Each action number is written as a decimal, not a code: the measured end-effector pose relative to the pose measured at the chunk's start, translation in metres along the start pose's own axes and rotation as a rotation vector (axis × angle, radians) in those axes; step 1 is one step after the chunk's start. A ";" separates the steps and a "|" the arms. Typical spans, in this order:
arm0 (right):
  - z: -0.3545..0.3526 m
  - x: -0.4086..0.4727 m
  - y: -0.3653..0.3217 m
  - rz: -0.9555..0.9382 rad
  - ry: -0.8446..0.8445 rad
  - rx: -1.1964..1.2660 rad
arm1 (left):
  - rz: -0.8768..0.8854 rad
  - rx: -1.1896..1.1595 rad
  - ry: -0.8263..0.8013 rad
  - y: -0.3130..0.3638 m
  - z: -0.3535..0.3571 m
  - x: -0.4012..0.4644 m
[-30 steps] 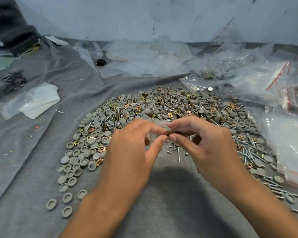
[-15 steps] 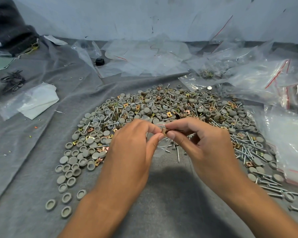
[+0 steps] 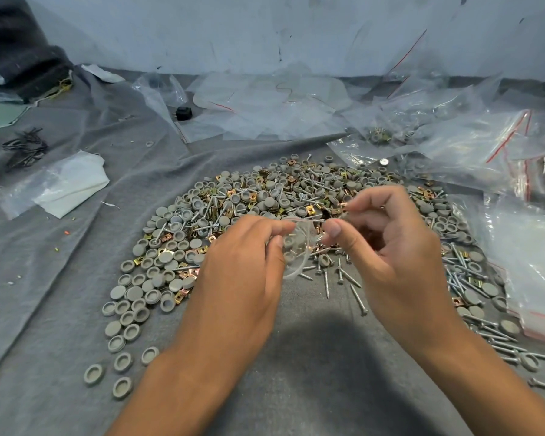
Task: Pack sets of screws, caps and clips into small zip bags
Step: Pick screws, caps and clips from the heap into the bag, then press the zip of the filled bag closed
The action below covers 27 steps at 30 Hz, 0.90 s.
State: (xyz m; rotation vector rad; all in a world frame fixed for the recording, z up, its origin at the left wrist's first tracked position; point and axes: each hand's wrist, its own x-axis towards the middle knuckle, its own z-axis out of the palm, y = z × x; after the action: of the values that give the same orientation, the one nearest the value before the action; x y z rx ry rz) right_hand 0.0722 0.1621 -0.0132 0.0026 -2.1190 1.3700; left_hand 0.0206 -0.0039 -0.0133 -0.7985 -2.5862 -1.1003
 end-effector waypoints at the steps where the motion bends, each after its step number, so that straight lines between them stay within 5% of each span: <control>1: -0.001 0.000 -0.001 -0.022 0.037 0.021 | -0.002 0.002 0.000 0.000 0.000 0.000; 6: -0.001 0.002 -0.001 -0.210 -0.023 -0.112 | 0.026 0.013 0.001 -0.001 0.001 0.000; 11: 0.002 0.000 0.004 -0.164 -0.229 -0.286 | 0.009 -0.012 0.002 0.000 0.000 0.001; 19: -0.012 0.008 0.014 -0.250 -0.152 -0.424 | 0.152 -0.007 -0.016 -0.002 -0.009 0.001; 23: -0.016 0.011 0.011 -0.276 -0.068 -0.325 | 0.313 -0.010 0.074 -0.005 -0.010 0.002; 27: -0.019 0.011 0.000 -0.261 -0.043 -0.170 | 0.258 -0.207 0.184 -0.001 -0.018 0.003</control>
State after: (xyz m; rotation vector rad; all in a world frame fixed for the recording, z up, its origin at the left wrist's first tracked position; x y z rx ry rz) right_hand 0.0728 0.1811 -0.0023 0.2335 -2.1758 1.0449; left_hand 0.0175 -0.0162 -0.0006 -0.9924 -2.1733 -1.3053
